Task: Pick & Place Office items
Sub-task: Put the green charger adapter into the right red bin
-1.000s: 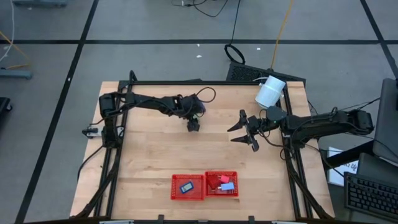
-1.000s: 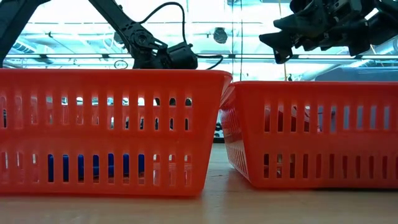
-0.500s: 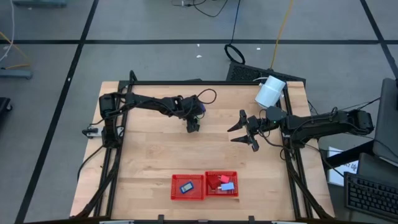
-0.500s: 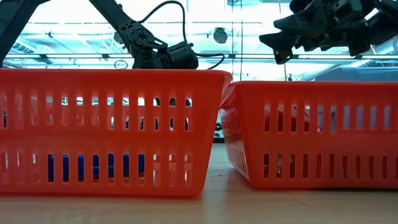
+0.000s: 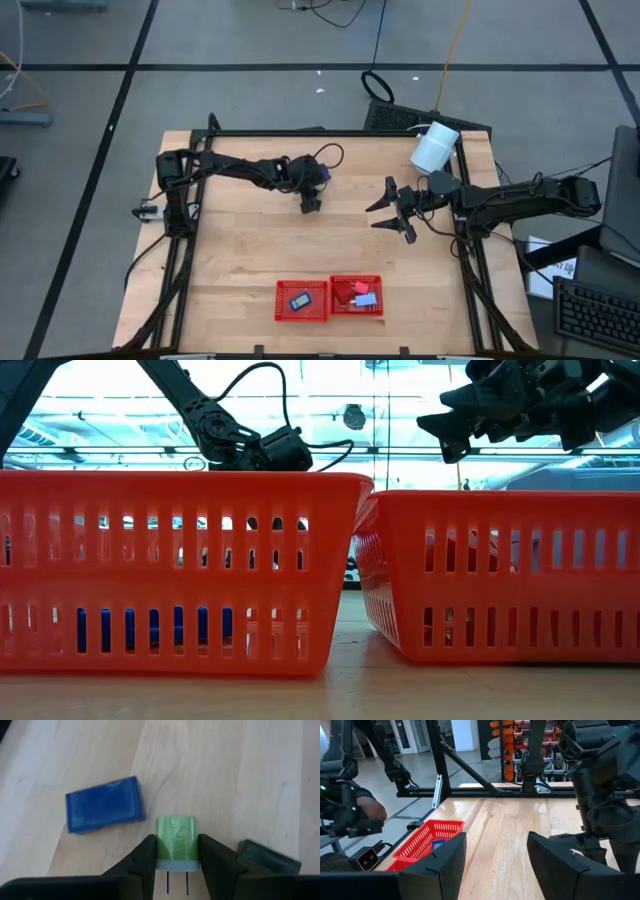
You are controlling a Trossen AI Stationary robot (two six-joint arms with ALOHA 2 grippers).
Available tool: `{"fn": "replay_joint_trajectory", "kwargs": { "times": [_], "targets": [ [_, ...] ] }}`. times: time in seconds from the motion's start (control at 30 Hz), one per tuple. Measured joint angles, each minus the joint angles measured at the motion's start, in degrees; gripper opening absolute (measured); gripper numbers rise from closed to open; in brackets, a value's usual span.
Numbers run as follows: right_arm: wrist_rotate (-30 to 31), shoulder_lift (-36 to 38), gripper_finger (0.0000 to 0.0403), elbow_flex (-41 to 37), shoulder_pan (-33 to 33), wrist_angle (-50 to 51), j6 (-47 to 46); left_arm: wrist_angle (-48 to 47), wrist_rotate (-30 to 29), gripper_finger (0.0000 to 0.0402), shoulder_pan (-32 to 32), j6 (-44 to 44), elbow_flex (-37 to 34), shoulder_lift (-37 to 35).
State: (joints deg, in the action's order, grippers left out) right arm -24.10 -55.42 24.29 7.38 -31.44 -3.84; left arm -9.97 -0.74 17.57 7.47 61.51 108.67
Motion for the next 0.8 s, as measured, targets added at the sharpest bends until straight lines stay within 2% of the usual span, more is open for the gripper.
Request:
{"fn": "replay_joint_trajectory", "kwargs": {
  "times": [0.27,0.5,0.63,0.8],
  "targets": [
    [0.11,0.0,0.0201,0.02,0.0,0.2,-1.5,0.33,-6.83,0.0124,-4.64,-0.05,-0.21,-7.73],
    [0.22,-0.02,0.0201,0.02,0.0,1.72,-1.51,4.17,-6.2,0.0123,-11.37,0.06,-0.22,-14.51],
    [0.22,-0.02,0.0201,0.02,0.02,1.73,-2.2,9.51,-5.97,0.0123,-13.34,0.63,-3.0,-16.11],
    [0.23,-0.02,0.0201,0.02,0.02,2.06,-3.02,24.78,-3.72,0.0123,-13.62,-1.28,-10.42,-17.45]
  ]
}}
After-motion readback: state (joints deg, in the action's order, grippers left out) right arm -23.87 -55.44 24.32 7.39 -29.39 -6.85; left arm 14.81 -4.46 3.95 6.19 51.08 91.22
